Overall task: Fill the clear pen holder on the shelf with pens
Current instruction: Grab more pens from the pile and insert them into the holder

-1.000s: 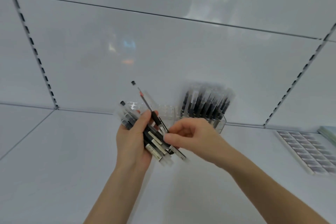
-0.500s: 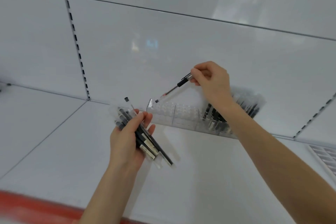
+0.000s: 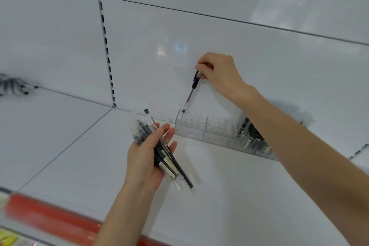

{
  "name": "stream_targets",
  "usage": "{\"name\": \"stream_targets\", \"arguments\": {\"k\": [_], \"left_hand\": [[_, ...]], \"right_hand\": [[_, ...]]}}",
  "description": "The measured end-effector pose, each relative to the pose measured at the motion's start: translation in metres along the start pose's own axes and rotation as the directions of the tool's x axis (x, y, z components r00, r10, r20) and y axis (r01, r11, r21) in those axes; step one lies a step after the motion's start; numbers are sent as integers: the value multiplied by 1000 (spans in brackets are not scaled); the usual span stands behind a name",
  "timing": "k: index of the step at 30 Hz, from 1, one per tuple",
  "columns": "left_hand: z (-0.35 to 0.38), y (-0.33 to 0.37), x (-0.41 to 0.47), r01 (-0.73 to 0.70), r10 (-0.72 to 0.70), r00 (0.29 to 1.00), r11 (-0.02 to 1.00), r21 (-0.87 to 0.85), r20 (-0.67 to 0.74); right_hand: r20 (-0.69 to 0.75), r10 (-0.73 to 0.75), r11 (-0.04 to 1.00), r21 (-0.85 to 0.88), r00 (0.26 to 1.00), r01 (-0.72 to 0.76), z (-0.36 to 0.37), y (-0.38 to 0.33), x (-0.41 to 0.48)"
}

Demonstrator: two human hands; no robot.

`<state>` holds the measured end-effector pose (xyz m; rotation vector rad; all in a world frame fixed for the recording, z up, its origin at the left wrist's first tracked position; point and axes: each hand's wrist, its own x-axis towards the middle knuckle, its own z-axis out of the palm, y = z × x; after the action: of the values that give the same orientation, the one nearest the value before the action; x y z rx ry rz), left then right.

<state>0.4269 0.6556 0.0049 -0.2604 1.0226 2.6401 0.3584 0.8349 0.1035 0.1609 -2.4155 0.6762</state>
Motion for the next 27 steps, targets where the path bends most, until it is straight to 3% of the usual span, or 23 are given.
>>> {"name": "stream_targets", "arguments": {"k": [8,13,18,22,24,27], "left_hand": [[-4,1,-4,8,-8,1000,1000,12,-3],[-4,1,-7,10,-10,1000,1000,19,-3],[-7,3,-8,9,-10,1000,999,40,26],[-2,-1,-9,32,-33,998,999,8,59],[3,-4,-9,13,-10,997,999,-43,77],[10,-7,-7,-41,50,994,994,-102,92]], "right_hand": [[123,-50,996,-73,991,59,5,-5,11],[251,42,995,-102,967,-17,30,8,-3],[187,115,993,-31,976,-111,27,7,-20],[3,163,968,191,987,-160,11,-13,-61],[150,256,922,258,955,-288,3,-25,-88],[562,327,808,250,759,-534,-5,-39,-128]]}}
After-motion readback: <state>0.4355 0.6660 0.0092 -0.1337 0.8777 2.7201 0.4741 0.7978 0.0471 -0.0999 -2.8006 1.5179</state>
